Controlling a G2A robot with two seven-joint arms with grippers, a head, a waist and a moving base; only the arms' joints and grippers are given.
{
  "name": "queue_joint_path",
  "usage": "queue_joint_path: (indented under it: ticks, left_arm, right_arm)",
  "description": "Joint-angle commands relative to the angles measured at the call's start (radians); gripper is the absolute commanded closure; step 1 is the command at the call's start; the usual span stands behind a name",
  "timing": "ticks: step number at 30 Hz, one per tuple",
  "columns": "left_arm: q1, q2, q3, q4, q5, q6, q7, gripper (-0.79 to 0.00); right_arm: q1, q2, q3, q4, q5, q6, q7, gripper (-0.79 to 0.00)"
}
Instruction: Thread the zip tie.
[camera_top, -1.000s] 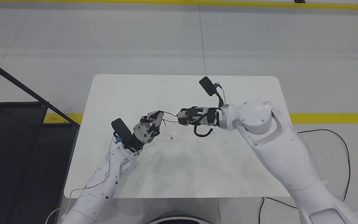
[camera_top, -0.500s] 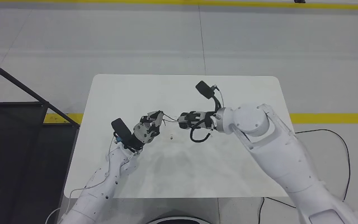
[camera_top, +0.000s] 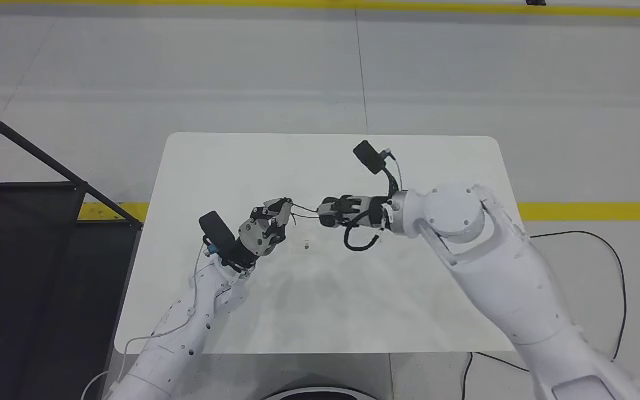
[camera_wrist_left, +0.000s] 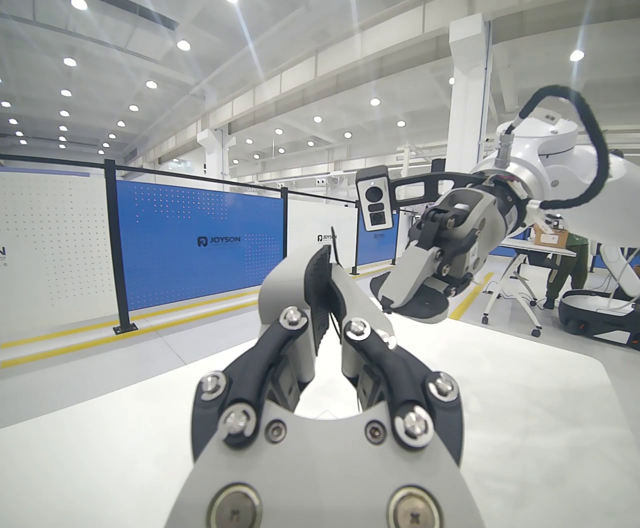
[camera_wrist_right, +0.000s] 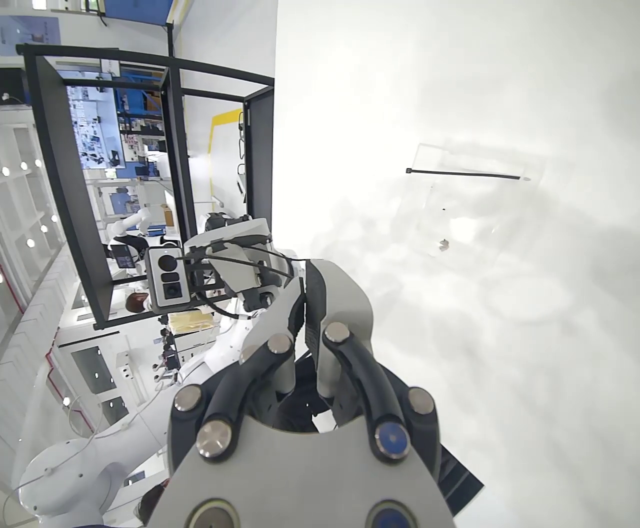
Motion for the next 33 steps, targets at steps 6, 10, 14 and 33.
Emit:
queue_joint_path:
  ticks: [6, 10, 14, 33]
  left_arm:
    - [0.019, 0.003, -0.015, -0.040, -0.010, 0.005, -0.045, 0.000]
    - [0.036, 0.009, -0.035, -0.066, 0.012, 0.005, -0.047, 0.000]
    - [0.052, 0.014, -0.049, -0.086, 0.040, 0.006, -0.046, 0.000]
    - [0.063, 0.019, -0.062, -0.101, 0.061, 0.003, -0.052, 0.000]
  right_arm:
    - [-0.041, 0.014, 0.050, -0.027, -0.012, -0.010, 0.001, 0.000]
    - [-0.085, 0.030, 0.093, -0.060, -0.040, -0.019, 0.017, 0.000]
    - [-0.135, 0.049, 0.144, -0.095, -0.058, -0.059, 0.059, 0.000]
    - [-0.210, 0.066, 0.202, -0.134, -0.064, -0.095, 0.048, 0.000]
